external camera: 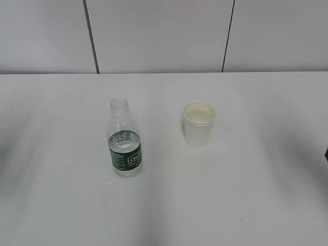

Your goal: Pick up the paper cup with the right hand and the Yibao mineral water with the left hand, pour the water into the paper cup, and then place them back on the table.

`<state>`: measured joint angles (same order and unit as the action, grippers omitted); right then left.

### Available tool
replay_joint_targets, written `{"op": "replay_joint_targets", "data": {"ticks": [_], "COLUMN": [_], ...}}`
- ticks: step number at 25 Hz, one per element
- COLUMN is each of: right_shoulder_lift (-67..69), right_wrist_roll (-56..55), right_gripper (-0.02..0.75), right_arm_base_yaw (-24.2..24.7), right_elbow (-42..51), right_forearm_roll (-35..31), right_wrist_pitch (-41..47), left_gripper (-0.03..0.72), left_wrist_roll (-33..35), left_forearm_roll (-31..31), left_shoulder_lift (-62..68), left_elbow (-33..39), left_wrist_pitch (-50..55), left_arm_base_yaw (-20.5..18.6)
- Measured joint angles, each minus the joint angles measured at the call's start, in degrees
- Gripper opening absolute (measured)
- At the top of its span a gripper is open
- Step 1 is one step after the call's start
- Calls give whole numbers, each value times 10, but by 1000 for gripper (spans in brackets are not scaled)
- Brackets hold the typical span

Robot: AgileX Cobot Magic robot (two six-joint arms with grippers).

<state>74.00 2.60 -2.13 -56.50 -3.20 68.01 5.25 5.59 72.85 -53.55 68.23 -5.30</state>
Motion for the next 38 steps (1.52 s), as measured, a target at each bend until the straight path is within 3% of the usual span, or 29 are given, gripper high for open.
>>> {"op": "replay_joint_targets", "data": {"ticks": [14,20,38], "right_shoulder_lift": [-188,-269,-483], "right_wrist_roll": [1,1,2], "right_gripper": [593,593,590], "right_arm_base_yaw": [0,0,0], "right_elbow": [206,268,284], "right_forearm_roll": [0,0,3], "right_wrist_pitch": [-57,-84,-42], "left_gripper": [511,511,511], "left_wrist_roll": [0,0,0], "left_forearm_roll": [15,16,15], "left_shoulder_lift": [-277,-376,-653], "left_elbow": [208,219,231], "left_wrist_pitch": [-15,-4,-30], "left_arm_base_yaw": [0,0,0]}}
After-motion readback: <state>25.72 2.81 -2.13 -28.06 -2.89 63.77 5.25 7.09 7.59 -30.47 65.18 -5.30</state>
